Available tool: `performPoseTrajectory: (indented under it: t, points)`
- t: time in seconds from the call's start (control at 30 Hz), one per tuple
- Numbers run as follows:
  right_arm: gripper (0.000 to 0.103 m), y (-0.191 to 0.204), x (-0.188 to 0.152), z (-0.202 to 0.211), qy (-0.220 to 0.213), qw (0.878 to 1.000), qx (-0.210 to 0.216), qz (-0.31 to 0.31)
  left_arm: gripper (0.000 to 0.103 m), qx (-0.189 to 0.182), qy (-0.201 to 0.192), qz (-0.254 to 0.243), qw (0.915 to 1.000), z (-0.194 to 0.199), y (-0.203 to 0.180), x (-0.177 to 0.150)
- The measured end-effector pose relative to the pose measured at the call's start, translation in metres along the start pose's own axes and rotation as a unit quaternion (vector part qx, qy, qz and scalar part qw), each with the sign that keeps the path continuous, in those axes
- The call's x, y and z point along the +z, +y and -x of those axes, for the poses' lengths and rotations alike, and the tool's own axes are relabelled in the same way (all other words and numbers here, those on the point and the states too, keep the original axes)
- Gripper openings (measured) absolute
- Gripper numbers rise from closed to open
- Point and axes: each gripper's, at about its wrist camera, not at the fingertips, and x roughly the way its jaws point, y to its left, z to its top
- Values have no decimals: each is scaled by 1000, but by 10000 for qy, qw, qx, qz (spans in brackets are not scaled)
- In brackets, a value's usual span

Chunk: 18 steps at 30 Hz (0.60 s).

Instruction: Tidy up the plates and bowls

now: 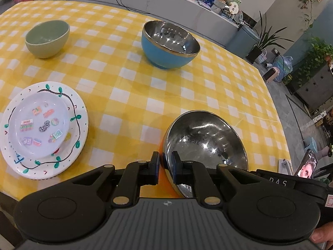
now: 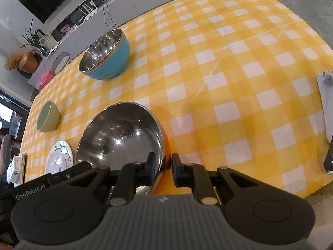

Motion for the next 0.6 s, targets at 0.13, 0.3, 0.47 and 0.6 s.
performPoseTrajectory:
  t: [0.13, 0.3, 0.47, 0.6]
  points:
    - [15, 0, 0, 0, 10, 10000, 39, 1, 12, -5, 18, 12, 10000, -1, 2, 0]
    - [15, -2, 0, 0, 19, 10000, 55, -26, 12, -29, 68, 12, 10000, -3, 3, -1]
    - [25, -1, 0, 1, 5, 9999, 154, 16, 15, -30, 47, -6, 10000, -3, 3, -1]
    - [38, 5, -1, 6, -172, 9994, 212, 196, 36, -116, -80, -43, 9999, 2, 2, 0]
